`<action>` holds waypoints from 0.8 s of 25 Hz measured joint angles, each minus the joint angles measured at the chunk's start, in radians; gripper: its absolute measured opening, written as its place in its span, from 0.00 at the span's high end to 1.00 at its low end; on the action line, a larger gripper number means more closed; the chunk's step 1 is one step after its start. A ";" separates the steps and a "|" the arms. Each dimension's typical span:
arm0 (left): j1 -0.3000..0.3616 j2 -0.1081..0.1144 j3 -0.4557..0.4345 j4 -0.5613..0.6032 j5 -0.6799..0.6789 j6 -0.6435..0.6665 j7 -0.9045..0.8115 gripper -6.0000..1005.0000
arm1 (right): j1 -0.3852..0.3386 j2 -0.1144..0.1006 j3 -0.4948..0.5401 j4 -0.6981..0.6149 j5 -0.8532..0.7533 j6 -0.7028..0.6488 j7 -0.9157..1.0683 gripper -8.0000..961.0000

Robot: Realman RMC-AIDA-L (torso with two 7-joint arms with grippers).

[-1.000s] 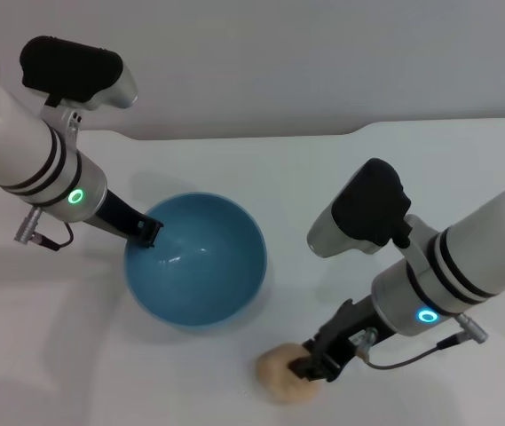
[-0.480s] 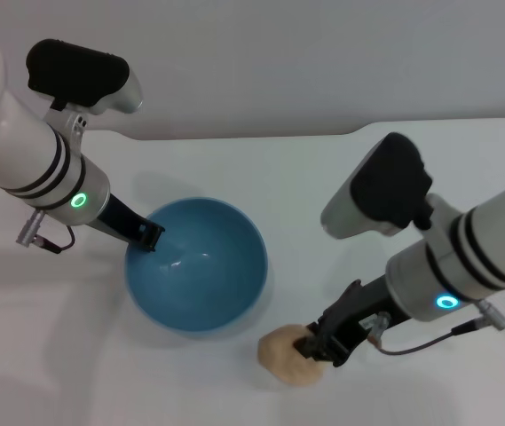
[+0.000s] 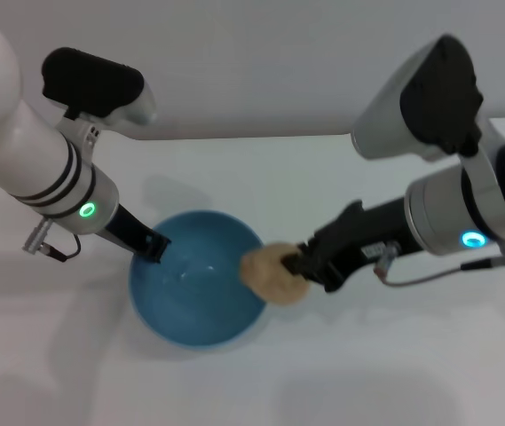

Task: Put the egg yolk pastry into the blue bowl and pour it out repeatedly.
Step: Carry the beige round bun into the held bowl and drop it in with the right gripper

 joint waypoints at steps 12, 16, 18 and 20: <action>-0.019 -0.004 0.090 0.012 -0.080 0.020 0.000 0.98 | 0.041 0.002 -0.025 0.058 0.008 0.110 -0.047 0.96; -0.024 -0.004 0.092 0.012 -0.085 0.020 0.000 0.98 | 0.051 0.002 -0.042 0.088 0.014 0.110 -0.044 0.95; -0.025 -0.005 0.093 0.016 -0.085 0.019 0.000 0.98 | 0.053 0.002 -0.050 0.101 0.019 0.109 -0.044 0.93; -0.024 -0.006 0.098 0.028 -0.085 0.016 0.000 0.98 | 0.053 0.002 -0.052 0.108 0.020 0.110 -0.049 0.91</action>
